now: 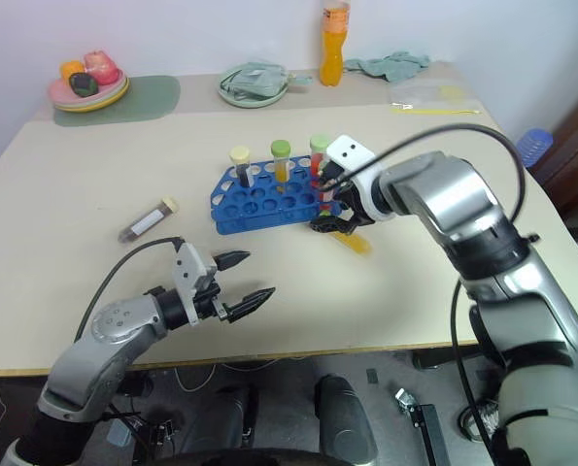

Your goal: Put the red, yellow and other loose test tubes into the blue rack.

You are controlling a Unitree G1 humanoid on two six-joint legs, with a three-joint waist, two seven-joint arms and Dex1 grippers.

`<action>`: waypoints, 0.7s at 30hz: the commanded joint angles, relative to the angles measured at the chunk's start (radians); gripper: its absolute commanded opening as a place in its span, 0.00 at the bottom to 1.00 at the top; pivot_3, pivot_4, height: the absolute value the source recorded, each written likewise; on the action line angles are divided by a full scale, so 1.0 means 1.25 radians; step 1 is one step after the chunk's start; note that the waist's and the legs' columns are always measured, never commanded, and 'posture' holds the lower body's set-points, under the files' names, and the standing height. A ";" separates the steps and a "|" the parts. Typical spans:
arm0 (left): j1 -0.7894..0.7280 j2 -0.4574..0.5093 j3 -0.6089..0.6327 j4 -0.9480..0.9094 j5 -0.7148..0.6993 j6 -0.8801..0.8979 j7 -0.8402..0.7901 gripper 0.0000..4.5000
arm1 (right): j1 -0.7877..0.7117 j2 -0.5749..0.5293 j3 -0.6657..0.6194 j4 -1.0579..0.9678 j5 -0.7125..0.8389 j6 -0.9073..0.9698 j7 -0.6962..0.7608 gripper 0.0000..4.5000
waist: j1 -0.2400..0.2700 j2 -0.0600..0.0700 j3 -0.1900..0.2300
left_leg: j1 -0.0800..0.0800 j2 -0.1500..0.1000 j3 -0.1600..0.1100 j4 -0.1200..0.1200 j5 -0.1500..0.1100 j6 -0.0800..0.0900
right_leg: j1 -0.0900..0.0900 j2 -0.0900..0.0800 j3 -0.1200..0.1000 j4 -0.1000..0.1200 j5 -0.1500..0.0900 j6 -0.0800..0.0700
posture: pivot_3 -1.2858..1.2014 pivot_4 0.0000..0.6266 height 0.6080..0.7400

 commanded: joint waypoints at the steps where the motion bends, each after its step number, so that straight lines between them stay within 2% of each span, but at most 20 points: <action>1: 0.009 -0.004 0.005 -0.031 0.008 -0.024 0.009 1.00 | -0.050 0.013 0.055 0.075 -0.054 0.001 0.026 0.98 | 0.002 0.000 0.000 | 0.000 0.000 0.000 0.000 0.000 0.000 | 0.000 0.000 0.000 0.000 0.000 0.000 | 0.52 0.24 1.00; 9: 0.033 -0.014 -0.001 -0.066 0.017 -0.013 0.040 1.00 | -0.067 0.040 0.134 0.170 -0.123 -0.004 0.081 0.98 | -0.003 0.000 0.000 | 0.000 0.000 0.000 0.000 0.000 0.000 | 0.000 0.000 0.000 0.000 0.000 0.000 | 0.52 0.24 1.00; 12: 0.029 -0.012 0.003 -0.071 0.013 -0.006 0.044 1.00 | -0.060 0.042 0.131 0.172 -0.129 0.003 0.098 0.80 | -0.005 0.000 0.000 | 0.000 0.000 0.000 0.000 0.000 0.000 | 0.000 0.000 0.000 0.000 0.000 0.000 | 0.52 0.24 1.00; 17: 0.022 -0.008 0.003 -0.073 0.009 0.001 0.043 1.00 | -0.051 0.036 0.130 0.148 -0.139 0.013 0.110 0.23 | -0.006 0.000 0.000 | 0.000 0.000 0.000 0.000 0.000 0.000 | 0.000 0.000 0.000 0.000 0.000 0.000 | 0.52 0.24 1.00; 18: 0.019 -0.008 0.002 -0.072 0.009 0.003 0.043 1.00 | -0.047 0.033 0.128 0.139 -0.141 0.018 0.110 0.16 | -0.006 0.000 0.000 | 0.000 0.000 0.000 0.000 0.000 0.000 | 0.000 0.000 0.000 0.000 0.000 0.000 | 0.52 0.24 1.00; 21: 0.009 -0.008 0.004 -0.072 0.007 0.010 0.041 1.00 | -0.033 0.005 0.111 0.069 -0.112 0.047 0.138 0.15 | -0.003 0.000 0.000 | 0.000 0.000 0.000 0.000 0.000 0.000 | 0.000 0.000 0.000 0.000 0.000 0.000 | 0.52 0.24 1.00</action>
